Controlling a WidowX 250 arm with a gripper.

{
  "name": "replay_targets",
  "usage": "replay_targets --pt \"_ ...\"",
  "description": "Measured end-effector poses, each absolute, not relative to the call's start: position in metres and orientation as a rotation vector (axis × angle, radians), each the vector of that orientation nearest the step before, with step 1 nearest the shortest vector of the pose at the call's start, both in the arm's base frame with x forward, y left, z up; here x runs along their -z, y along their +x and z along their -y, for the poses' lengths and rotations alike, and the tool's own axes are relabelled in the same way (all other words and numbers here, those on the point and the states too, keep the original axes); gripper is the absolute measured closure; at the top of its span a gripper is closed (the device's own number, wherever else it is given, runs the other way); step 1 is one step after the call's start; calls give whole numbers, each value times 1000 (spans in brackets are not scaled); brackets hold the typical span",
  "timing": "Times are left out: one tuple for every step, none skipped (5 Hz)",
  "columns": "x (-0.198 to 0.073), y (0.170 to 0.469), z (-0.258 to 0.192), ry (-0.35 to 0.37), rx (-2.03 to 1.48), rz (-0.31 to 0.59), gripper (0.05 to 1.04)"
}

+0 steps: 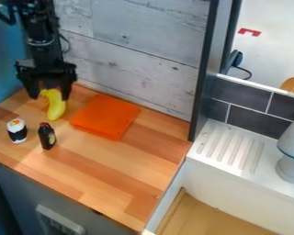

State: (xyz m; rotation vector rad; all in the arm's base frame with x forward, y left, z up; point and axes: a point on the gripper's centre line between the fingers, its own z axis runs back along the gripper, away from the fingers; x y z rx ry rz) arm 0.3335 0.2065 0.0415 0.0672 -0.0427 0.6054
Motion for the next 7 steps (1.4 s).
replay_targets --pt "-23 348 -223 49 -660 44 83" --pt "-10 356 -225 31 -674 37 83" --pt "-3 361 -226 19 -682 31 83" --pt "-3 365 -224 22 -683 37 83" --pt "8 373 -216 30 -666 20 120" --pt "15 375 -217 45 -683 -1 374" --pt "14 372 -219 60 -708 -16 476"
